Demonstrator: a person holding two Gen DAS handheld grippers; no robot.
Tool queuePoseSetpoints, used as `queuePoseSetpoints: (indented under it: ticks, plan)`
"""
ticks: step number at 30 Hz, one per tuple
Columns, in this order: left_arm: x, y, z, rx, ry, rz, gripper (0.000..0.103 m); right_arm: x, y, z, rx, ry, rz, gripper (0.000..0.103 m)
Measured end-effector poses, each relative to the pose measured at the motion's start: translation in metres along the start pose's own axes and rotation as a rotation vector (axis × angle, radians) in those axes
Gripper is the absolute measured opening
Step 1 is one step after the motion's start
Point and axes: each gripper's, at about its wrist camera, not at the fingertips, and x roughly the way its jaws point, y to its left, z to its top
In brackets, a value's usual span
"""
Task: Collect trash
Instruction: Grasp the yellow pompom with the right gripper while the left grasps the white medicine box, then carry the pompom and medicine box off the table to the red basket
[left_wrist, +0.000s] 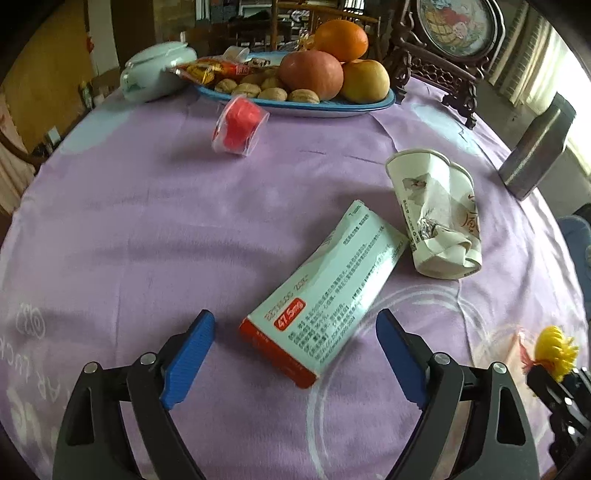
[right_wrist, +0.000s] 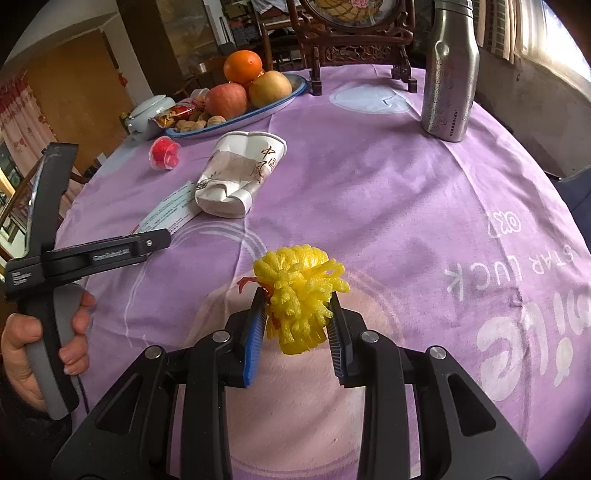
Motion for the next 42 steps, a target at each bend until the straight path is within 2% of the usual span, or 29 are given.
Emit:
queuePoseSetpoints:
  ticks: [3, 5, 7, 9, 12, 15, 20, 23, 33, 42]
  plan:
    - [0.004, -0.007, 0.000, 0.040, -0.019, 0.049, 0.087, 0.000, -0.001, -0.002, -0.001, 0.006, 0.003, 0.032]
    - [0.005, -0.010, -0.001, 0.059, -0.032, 0.071, 0.082, 0.000, -0.002, -0.004, 0.002, 0.010, 0.003, 0.032]
    - [0.000, -0.012, -0.001, 0.072, -0.047, 0.071, 0.056, -0.001, -0.004, -0.004, 0.006, 0.010, 0.001, 0.032]
    - [-0.002, -0.013, -0.002, 0.077, -0.041, 0.064, 0.055, -0.002, -0.005, -0.004, 0.013, 0.009, 0.000, 0.032]
    - [-0.005, -0.016, -0.004, 0.091, -0.045, 0.111, 0.053, -0.005, -0.005, -0.004, 0.017, 0.007, 0.000, 0.032]
    - [-0.019, -0.014, -0.005, 0.069, -0.066, 0.102, 0.053, -0.008, -0.003, -0.005, 0.017, 0.004, 0.001, 0.032]
    - [-0.056, -0.003, -0.005, -0.004, -0.143, 0.034, 0.053, -0.019, -0.001, -0.010, 0.018, -0.013, 0.008, 0.032]
    - [-0.072, -0.006, -0.006, -0.008, -0.176, -0.011, 0.054, -0.031, -0.003, -0.015, 0.022, -0.030, 0.012, 0.032]
    - [-0.077, -0.059, -0.027, 0.122, -0.145, -0.154, 0.054, -0.088, -0.029, -0.054, 0.079, -0.084, -0.018, 0.032]
    - [-0.095, -0.128, -0.075, 0.306, -0.110, -0.277, 0.054, -0.147, -0.058, -0.100, 0.139, -0.146, -0.076, 0.032]
